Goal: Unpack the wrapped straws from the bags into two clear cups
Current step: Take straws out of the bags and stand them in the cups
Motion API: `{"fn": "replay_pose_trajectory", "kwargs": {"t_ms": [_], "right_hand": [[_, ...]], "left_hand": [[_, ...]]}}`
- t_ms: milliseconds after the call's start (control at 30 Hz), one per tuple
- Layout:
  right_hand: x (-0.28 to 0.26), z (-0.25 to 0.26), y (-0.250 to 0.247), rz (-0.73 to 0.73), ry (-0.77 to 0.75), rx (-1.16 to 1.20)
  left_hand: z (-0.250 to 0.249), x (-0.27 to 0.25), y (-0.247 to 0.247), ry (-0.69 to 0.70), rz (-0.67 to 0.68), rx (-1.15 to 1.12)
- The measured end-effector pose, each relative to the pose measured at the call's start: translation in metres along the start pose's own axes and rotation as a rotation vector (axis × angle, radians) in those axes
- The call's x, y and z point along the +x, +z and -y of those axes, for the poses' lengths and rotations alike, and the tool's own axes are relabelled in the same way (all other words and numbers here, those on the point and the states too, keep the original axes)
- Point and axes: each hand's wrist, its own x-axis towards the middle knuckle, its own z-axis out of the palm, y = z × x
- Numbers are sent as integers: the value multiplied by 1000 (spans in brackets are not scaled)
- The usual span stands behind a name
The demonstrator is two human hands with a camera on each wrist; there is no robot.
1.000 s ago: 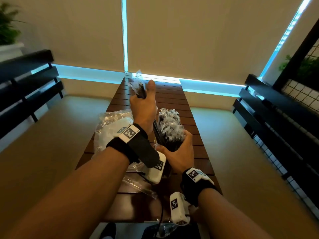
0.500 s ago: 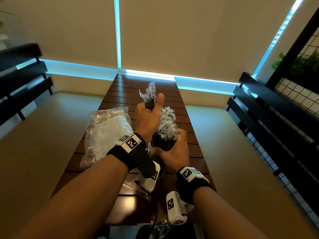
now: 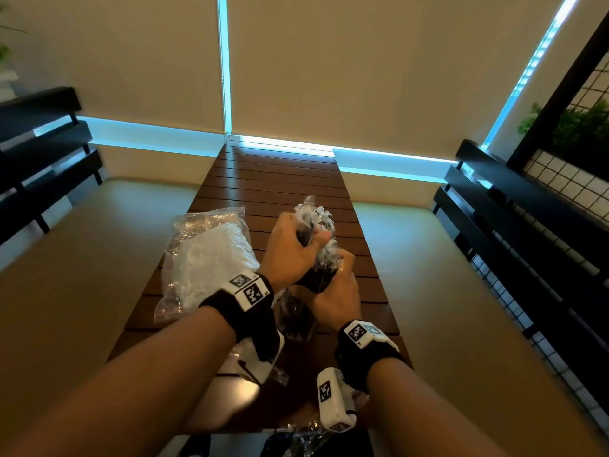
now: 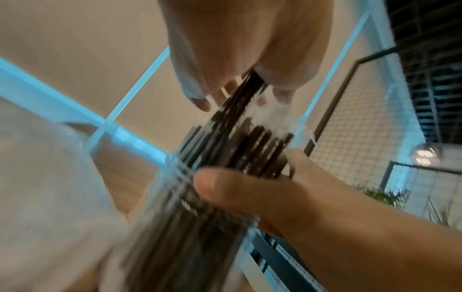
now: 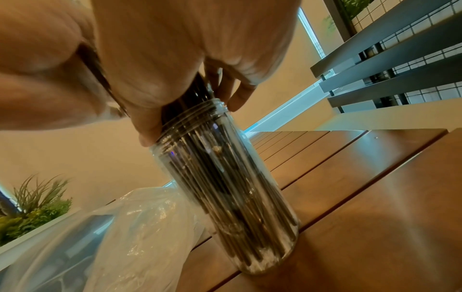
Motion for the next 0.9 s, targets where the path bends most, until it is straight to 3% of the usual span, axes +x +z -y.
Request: {"fn": "replay_pose_trajectory", "kwargs": {"t_ms": [67, 133, 233, 300, 400, 633, 900], "right_hand": [[-1, 1, -1, 7, 11, -16], [0, 2, -1, 5, 8, -30], [1, 2, 0, 9, 15, -23], [2, 0, 1, 17, 19, -22], [4, -3, 2, 16, 7, -10], [8, -12, 3, 19, -75, -90], [3, -14, 4, -17, -61, -20]], "left_hand": [[-20, 5, -16, 128, -55, 32], [-36, 14, -26, 345, -78, 122], [-52, 18, -27, 496, 147, 517], [-47, 13, -22, 443, 315, 743], [-30, 4, -15, 367, 340, 840], [6, -19, 3, 227, 412, 785], [9, -25, 3, 206, 472, 755]]}}
